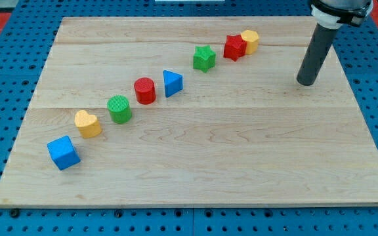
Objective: Place your arm to the bottom center
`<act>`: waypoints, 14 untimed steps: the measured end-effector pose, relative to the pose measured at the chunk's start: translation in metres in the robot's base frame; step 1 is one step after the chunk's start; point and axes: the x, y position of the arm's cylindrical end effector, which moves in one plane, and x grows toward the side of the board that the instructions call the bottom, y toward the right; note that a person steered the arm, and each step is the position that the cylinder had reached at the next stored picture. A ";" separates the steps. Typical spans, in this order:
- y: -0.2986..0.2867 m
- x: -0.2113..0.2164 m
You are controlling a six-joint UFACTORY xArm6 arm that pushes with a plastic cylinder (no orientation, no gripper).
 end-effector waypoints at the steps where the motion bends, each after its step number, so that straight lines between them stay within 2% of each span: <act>1: 0.000 0.000; 14: -0.024 0.013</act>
